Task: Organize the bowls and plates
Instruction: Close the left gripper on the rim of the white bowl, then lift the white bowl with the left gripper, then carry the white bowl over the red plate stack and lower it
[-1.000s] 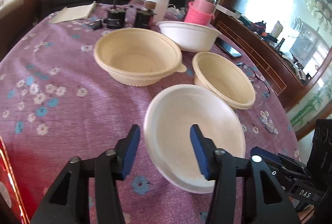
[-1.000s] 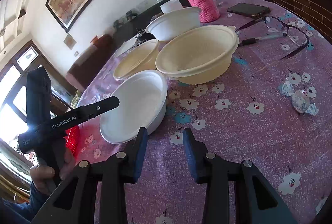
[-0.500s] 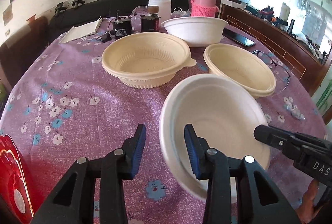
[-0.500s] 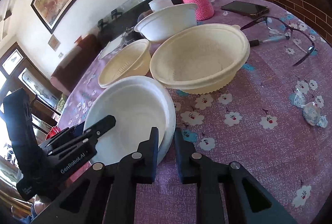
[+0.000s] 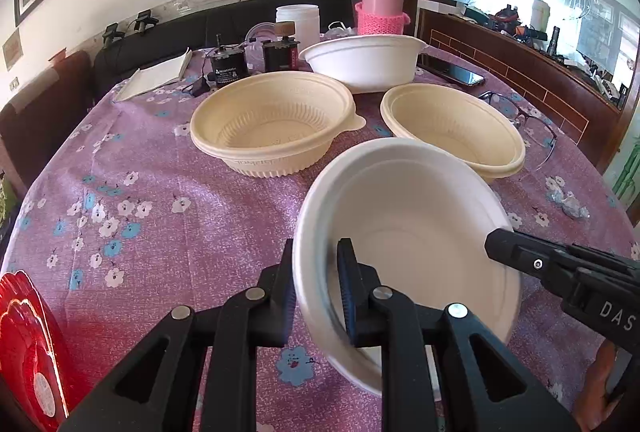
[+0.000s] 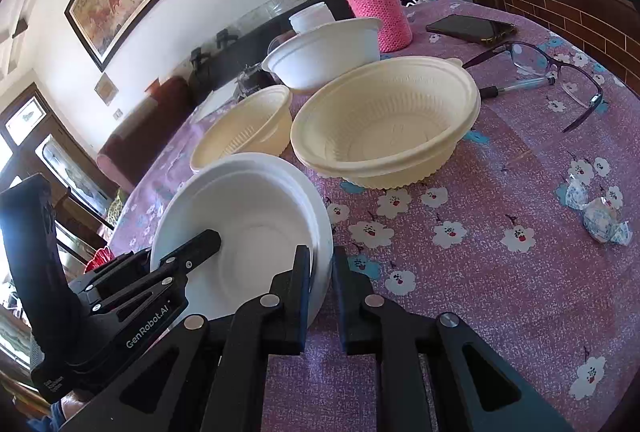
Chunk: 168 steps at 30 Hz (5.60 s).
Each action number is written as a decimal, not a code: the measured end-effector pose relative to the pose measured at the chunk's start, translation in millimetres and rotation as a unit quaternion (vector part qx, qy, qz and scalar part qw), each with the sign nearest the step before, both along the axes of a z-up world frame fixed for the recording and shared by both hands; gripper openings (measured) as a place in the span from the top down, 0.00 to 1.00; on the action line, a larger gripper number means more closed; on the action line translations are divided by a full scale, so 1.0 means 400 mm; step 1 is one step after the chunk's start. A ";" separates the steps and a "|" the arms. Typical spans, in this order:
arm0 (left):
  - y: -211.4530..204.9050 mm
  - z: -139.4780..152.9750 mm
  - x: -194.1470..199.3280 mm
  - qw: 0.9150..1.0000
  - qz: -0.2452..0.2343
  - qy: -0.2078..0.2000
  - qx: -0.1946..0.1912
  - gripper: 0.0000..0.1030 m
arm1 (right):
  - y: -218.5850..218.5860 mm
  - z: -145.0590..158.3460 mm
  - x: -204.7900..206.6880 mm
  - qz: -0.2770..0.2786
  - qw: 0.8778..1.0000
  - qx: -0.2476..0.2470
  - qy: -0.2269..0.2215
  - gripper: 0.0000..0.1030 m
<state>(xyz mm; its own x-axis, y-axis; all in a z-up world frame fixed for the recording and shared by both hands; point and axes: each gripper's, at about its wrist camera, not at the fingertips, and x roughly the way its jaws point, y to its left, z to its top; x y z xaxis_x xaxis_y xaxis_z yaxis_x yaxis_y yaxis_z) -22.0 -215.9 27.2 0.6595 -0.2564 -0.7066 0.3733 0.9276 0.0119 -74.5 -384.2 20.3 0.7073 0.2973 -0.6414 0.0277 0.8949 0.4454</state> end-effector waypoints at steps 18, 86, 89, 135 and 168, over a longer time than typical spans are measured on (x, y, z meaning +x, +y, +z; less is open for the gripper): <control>0.023 -0.009 0.011 1.000 0.013 0.014 -0.004 0.82 | -0.016 0.038 -0.013 -0.010 1.000 0.011 -0.007 0.87; 0.389 0.125 -0.245 0.992 0.121 -0.005 -0.022 0.80 | 0.313 0.150 -0.114 0.145 0.987 0.042 -0.051 0.89; 0.419 0.141 -0.246 0.991 0.133 -0.013 -0.020 0.80 | 0.338 0.155 -0.096 0.157 0.985 0.049 -0.046 0.89; 0.758 0.047 -0.204 0.959 0.277 0.029 -0.049 0.80 | 0.727 0.055 0.067 0.268 0.963 0.001 0.023 0.88; 0.757 0.024 -0.182 0.959 0.279 0.035 -0.046 0.64 | 0.730 0.053 0.069 0.263 0.965 0.000 0.020 0.87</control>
